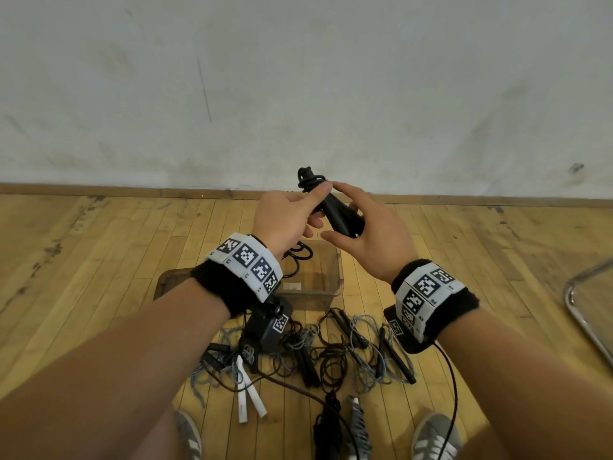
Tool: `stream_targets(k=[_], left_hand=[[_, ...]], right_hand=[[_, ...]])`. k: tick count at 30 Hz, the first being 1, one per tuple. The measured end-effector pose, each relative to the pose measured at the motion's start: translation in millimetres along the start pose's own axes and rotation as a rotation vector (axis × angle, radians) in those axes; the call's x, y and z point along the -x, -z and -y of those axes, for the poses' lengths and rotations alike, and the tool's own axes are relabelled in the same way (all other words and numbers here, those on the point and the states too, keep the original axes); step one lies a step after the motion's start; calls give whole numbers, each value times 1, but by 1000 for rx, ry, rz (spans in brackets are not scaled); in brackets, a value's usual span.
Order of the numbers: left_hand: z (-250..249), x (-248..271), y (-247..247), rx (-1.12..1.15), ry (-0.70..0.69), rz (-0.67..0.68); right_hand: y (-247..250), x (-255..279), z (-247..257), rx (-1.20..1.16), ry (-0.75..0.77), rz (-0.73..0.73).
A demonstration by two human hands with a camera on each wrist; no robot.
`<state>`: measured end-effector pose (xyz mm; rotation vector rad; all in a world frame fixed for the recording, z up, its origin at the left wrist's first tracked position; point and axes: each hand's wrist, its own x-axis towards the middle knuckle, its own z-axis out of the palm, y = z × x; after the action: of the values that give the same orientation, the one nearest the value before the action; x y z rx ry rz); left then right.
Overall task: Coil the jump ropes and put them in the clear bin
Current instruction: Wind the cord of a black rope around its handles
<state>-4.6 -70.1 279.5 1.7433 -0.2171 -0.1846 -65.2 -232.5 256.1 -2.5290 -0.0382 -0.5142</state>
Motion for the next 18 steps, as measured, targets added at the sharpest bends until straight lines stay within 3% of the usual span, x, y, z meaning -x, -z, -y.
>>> stream_targets(k=[4, 9, 11, 15, 18], left_hand=[[1, -4, 3, 77, 13, 7], [-3, -2, 6, 105, 3, 109], [-3, -1, 6, 150, -3, 137], [0, -4, 7, 137, -6, 148], [1, -6, 7, -47, -54, 129]], right_hand=[[3, -1, 6, -251, -44, -19], [12, 0, 17, -897, -367, 238], [13, 1, 16, -930, -368, 270], [9, -2, 11, -809, -282, 183], [7, -3, 8, -645, -225, 125]])
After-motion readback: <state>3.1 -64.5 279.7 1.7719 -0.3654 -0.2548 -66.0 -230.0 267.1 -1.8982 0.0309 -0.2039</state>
